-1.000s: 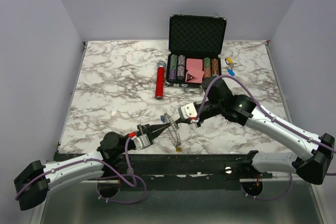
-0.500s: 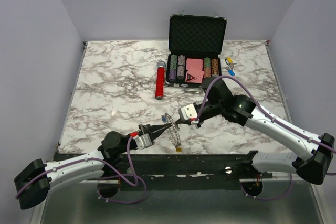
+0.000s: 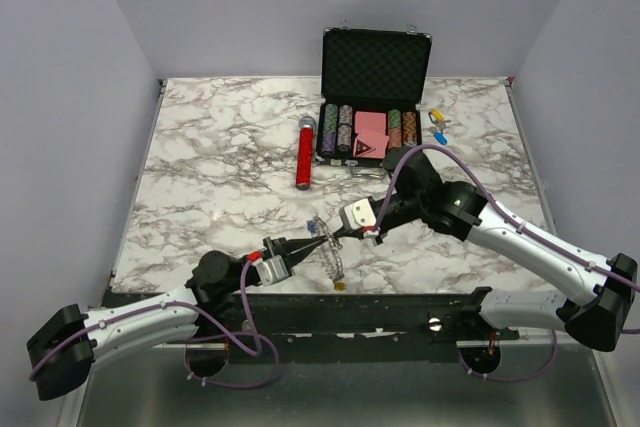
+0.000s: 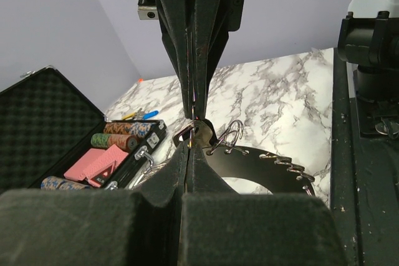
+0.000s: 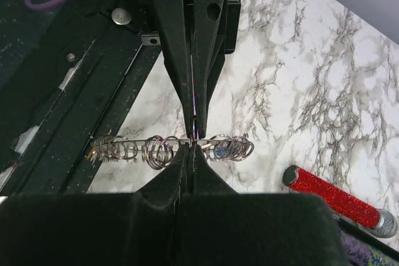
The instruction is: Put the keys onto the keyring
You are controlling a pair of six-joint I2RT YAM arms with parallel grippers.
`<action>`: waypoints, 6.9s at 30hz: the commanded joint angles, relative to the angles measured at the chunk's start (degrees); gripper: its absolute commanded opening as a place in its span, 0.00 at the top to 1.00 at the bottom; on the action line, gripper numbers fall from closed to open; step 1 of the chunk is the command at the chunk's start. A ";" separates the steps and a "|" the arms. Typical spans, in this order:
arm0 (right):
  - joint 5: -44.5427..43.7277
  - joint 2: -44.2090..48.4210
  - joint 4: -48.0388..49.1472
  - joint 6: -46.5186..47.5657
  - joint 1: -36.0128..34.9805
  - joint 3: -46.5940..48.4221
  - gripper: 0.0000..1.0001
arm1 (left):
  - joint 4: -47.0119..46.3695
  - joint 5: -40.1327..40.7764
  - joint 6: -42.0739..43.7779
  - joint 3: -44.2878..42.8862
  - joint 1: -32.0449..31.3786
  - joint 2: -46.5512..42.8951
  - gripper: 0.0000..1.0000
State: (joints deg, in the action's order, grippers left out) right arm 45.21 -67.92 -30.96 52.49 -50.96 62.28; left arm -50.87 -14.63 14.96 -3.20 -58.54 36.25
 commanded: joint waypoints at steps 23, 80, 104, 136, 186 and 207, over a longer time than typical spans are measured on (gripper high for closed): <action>-2.76 -0.37 3.63 -5.64 -0.54 -0.67 1.00 | -2.39 -1.63 -0.72 2.32 0.27 -3.55 1.00; 0.32 -0.28 0.46 -0.99 -0.63 -1.37 1.00 | -1.78 0.83 -3.44 1.53 0.27 -3.11 1.00; -2.06 -0.28 4.94 -6.52 -0.72 -1.46 1.00 | -1.51 2.59 -8.19 2.85 0.71 -6.46 1.00; -5.22 3.41 -2.87 3.32 0.69 -1.28 1.00 | 2.96 -6.99 -0.82 3.47 0.98 -3.64 1.00; -0.21 3.94 4.86 -1.07 -0.02 -8.32 1.00 | -3.00 -7.69 -0.46 1.71 0.89 2.33 1.00; 0.23 3.76 3.71 -0.11 -0.46 -8.32 1.00 | -3.18 -6.90 -0.46 1.80 0.97 1.98 1.00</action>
State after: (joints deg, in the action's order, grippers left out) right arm 43.38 -63.75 -27.05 52.12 -50.70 54.41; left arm -50.11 -21.47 14.87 -3.11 -57.76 38.96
